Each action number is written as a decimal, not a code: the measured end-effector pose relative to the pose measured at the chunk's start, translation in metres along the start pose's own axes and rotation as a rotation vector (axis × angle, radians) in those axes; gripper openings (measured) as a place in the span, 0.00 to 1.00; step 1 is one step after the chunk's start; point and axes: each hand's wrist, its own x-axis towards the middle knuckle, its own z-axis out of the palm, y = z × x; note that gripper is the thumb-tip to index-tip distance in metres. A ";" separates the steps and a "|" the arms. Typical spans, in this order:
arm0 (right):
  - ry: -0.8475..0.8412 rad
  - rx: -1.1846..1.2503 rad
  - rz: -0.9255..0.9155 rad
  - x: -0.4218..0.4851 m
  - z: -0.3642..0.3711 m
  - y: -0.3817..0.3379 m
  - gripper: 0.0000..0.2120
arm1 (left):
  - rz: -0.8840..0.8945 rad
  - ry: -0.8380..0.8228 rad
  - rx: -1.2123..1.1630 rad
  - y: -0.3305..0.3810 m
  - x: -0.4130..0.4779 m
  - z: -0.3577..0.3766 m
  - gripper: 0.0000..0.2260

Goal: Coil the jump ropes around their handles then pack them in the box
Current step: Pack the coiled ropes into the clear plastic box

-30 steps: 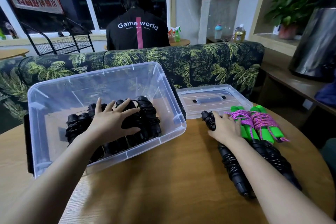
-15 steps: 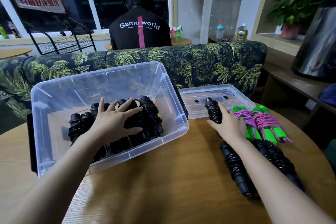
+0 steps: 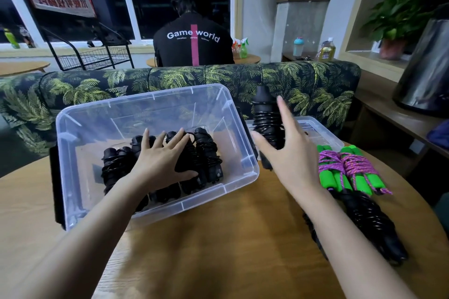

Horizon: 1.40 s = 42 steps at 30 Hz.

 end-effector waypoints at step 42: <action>-0.556 -0.224 -0.669 -0.045 0.065 -0.007 0.31 | -0.030 -0.013 -0.241 -0.004 -0.030 -0.022 0.39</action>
